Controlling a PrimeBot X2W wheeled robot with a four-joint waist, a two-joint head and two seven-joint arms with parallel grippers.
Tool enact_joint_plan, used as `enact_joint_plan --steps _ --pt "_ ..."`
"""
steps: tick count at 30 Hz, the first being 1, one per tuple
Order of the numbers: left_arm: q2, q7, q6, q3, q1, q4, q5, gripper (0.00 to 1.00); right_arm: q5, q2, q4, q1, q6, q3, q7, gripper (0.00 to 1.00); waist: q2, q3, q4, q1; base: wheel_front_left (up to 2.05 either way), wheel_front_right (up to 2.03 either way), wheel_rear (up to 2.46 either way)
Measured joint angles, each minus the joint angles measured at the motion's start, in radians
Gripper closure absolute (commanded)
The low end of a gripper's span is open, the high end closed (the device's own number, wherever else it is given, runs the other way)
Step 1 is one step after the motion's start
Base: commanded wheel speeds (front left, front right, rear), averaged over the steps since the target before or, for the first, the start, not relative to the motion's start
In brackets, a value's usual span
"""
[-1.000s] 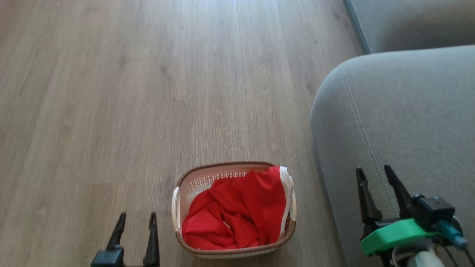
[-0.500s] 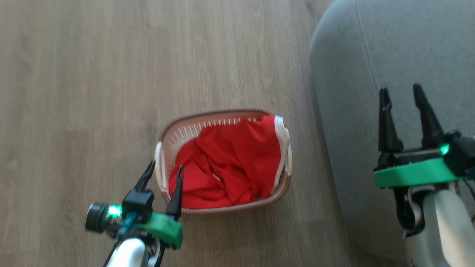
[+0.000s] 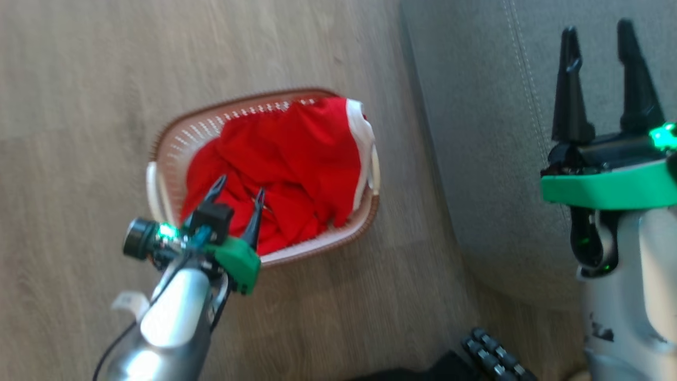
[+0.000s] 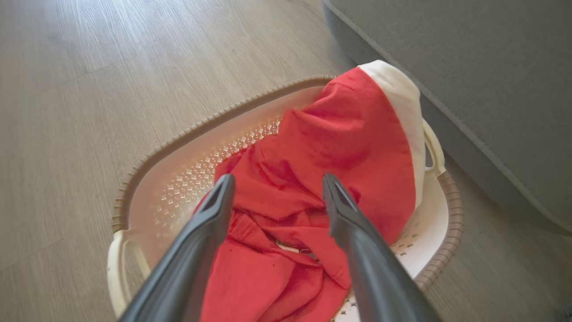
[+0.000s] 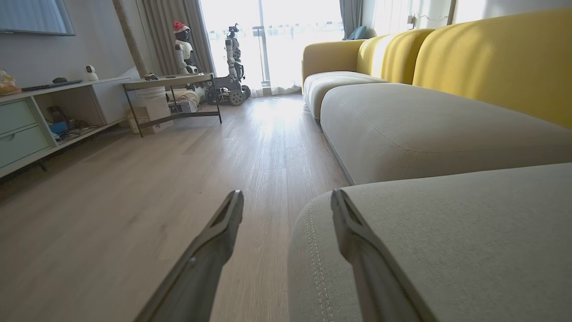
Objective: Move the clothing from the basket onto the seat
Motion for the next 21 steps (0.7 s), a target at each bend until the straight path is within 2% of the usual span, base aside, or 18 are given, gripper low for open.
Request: enact_joint_plan --steps 7,10,21 --pt "-0.003 0.031 0.01 -0.002 -0.173 0.142 0.01 0.0 0.005 0.0 -0.027 -0.055 0.0 0.009 -0.001 0.0 0.0 0.117 -0.051 0.0001 0.0 0.0 0.0" --pt "-0.007 0.053 0.012 0.036 -0.226 0.203 -0.03 0.0 0.019 0.0 -0.041 -0.082 0.0 0.016 -0.001 0.0 0.0 0.16 -0.064 0.0001 0.0 0.0 0.0" --pt "0.045 0.078 0.061 0.034 -0.408 0.35 -0.023 0.0 0.064 0.0 -0.107 -0.139 0.0 0.046 -0.001 0.0 0.0 0.284 -0.11 0.0001 0.0 0.0 0.0"
